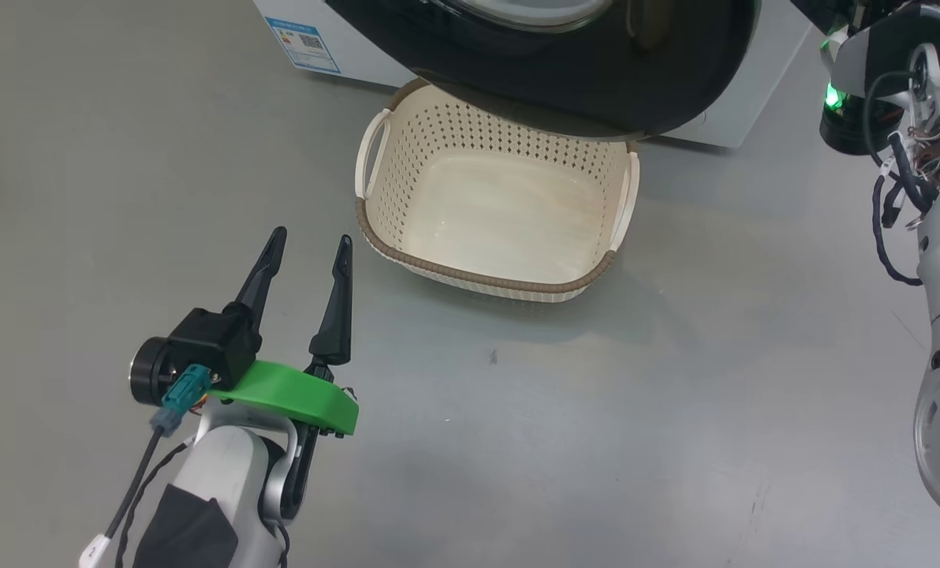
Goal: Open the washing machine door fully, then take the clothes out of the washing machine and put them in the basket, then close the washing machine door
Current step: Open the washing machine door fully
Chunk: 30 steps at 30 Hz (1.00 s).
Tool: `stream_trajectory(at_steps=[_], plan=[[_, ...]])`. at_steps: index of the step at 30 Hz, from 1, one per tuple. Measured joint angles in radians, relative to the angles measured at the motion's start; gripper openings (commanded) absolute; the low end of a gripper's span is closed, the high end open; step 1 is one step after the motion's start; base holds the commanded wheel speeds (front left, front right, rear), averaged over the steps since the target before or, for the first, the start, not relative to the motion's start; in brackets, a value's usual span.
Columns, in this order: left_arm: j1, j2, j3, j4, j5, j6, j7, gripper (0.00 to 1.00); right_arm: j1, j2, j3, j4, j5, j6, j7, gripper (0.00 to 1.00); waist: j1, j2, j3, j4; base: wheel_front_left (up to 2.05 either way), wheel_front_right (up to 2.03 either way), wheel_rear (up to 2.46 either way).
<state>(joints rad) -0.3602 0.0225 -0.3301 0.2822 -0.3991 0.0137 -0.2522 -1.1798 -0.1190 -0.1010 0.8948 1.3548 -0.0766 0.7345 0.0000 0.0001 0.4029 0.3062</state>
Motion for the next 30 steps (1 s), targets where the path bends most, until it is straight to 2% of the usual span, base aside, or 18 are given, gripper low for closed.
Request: stream_trajectory(at_steps=[7, 22, 27, 30], plan=[[0.026, 0.0, 0.001, 0.001, 0.006, 0.0, 0.0, 1.0, 0.033, 0.016, 0.011, 0.014, 0.008, 0.013, 0.025, 0.0, 0.0, 0.0, -0.026, -0.008, 0.0, 0.0, 0.0], [0.037, 0.001, 0.001, 0.001, 0.014, 0.0, 0.0, 1.0, 0.076, 0.03, 0.033, 0.017, 0.026, 0.014, 0.061, 0.0, 0.0, 0.0, -0.053, -0.021, 0.0, 0.0, 0.0], [0.047, 0.001, 0.001, 0.0, 0.016, 0.0, 0.0, 1.0, 0.083, 0.032, 0.04, 0.017, 0.028, 0.023, 0.062, 0.0, 0.0, -0.0001, -0.059, -0.022, 0.0, 0.0, 0.0], [0.055, 0.001, 0.001, 0.001, 0.016, 0.0, 0.0, 1.0, 0.085, 0.032, 0.045, 0.006, 0.022, 0.045, 0.042, 0.0, 0.0, 0.0, -0.064, -0.023, 0.0, 0.0, 0.0]])
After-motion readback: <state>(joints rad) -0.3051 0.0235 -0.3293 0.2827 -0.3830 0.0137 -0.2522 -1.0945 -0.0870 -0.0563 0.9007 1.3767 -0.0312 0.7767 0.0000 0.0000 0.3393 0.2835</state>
